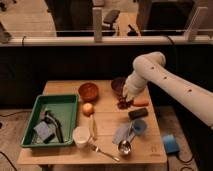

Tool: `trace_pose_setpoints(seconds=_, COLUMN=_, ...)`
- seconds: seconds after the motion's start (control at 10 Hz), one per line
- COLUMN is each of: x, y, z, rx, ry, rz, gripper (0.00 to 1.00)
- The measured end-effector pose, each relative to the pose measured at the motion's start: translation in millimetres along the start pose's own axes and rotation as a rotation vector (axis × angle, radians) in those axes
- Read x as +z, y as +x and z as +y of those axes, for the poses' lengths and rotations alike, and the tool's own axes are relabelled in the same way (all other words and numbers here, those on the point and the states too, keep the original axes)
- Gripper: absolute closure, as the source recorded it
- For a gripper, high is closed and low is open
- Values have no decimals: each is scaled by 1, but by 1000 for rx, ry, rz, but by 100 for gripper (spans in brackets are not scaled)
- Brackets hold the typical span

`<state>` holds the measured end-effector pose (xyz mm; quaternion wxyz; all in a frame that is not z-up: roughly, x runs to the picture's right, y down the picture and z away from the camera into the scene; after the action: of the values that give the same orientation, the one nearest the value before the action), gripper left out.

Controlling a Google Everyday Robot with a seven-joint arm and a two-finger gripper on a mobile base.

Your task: Place grapes in red bowl

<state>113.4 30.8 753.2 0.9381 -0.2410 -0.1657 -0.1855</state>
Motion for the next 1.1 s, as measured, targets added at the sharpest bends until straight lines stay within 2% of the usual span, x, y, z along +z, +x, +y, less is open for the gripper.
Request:
trace_pose_setpoints(seconds=0.4, x=3, y=-4, z=-18, rx=-50, ry=-12, rz=6, gripper=99)
trace_pose_setpoints(seconds=1.1, x=8, y=-29, z=-52, rx=-143, ry=-31, rz=9, gripper=99)
